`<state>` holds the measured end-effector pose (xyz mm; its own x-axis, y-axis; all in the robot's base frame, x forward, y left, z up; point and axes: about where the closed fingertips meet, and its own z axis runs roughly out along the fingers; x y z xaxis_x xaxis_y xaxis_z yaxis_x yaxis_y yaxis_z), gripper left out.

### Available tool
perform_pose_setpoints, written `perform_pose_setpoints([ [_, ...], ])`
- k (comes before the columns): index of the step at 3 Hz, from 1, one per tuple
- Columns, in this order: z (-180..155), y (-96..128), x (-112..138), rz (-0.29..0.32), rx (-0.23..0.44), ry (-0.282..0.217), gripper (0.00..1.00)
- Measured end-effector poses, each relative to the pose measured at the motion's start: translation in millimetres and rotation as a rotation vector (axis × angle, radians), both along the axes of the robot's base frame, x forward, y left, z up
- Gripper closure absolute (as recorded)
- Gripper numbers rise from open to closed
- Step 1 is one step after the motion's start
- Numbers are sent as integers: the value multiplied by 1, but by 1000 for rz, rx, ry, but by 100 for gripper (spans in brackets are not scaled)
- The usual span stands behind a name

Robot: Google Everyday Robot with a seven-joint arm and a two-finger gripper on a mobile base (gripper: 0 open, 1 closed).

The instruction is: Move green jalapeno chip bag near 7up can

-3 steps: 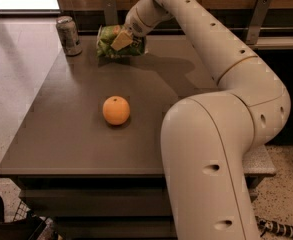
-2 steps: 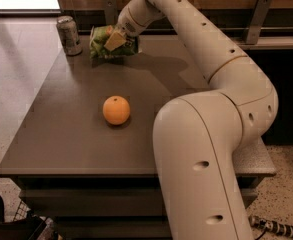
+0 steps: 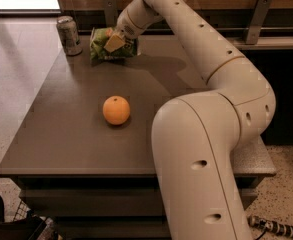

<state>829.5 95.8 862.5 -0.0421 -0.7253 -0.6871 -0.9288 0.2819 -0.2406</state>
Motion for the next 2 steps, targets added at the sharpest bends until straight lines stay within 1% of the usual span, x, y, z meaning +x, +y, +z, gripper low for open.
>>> perform_pose_setpoints([
  [1, -3, 2, 0, 3, -1, 4, 21],
  [2, -6, 5, 0, 6, -2, 9, 0],
])
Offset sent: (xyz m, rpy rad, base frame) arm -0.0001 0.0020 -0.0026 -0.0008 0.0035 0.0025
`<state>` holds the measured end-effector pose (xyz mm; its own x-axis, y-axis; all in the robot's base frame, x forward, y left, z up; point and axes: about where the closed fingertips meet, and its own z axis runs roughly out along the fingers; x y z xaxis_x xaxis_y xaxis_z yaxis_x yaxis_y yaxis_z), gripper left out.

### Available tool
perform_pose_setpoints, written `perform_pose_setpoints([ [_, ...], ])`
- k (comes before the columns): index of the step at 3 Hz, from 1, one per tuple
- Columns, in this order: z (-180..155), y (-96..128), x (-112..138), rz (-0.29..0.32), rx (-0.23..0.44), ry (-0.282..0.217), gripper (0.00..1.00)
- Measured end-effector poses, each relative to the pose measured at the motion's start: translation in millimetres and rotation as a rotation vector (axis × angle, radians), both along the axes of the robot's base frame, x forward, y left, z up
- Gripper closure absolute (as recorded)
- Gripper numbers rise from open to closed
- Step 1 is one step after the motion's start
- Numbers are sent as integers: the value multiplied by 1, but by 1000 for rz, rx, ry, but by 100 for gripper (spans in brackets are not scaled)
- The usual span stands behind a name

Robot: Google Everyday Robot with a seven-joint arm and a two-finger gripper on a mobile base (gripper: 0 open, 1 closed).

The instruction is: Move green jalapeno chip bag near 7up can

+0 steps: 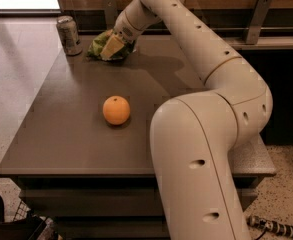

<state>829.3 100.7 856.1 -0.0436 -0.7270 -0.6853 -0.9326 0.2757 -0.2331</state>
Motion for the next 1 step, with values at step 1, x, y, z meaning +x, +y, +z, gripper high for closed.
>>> perform_pose_setpoints([
  [1, -1, 1, 0, 1, 0, 1, 0],
])
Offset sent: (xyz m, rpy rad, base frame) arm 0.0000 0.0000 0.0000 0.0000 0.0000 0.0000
